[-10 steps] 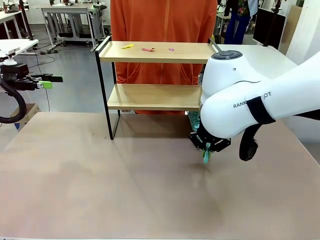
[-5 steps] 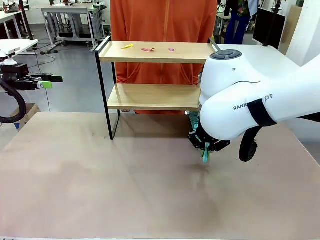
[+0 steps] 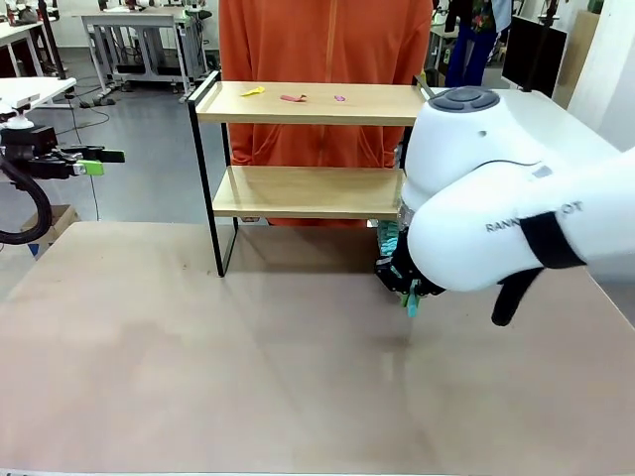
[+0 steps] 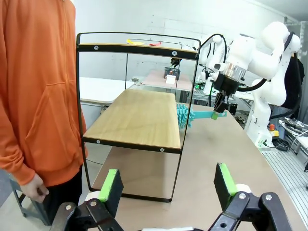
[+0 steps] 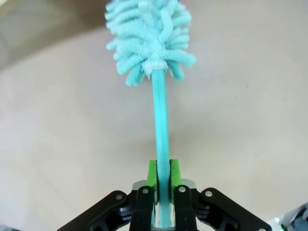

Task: Clean the shelf.
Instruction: Clean the specific section of the Shelf indicated by the human with the Duster.

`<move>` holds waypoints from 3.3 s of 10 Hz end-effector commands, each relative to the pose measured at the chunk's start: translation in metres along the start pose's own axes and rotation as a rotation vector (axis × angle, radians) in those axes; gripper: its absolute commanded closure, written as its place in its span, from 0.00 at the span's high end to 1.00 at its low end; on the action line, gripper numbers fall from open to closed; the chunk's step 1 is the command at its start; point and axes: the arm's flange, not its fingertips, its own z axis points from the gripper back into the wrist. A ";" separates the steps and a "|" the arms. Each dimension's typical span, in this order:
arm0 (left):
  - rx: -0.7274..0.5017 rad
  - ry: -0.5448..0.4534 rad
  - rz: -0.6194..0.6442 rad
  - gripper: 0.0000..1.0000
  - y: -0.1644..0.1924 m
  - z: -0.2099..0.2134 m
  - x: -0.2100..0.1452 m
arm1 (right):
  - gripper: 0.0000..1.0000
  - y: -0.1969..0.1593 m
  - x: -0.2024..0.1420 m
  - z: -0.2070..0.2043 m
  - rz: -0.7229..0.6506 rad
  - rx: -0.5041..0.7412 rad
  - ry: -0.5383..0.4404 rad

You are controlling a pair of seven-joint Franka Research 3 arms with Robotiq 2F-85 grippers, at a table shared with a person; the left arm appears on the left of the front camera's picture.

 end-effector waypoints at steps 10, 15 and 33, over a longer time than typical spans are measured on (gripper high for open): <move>-0.004 0.007 -0.017 1.00 -0.002 0.001 0.000 | 0.13 -0.100 -0.077 0.136 0.813 0.227 0.314; -0.004 0.007 -0.017 1.00 -0.002 0.001 0.000 | 0.13 -0.182 -0.123 0.243 0.955 0.018 0.344; -0.004 0.007 -0.017 1.00 -0.002 0.001 0.000 | 0.13 -0.202 -0.139 0.270 0.891 -0.060 0.330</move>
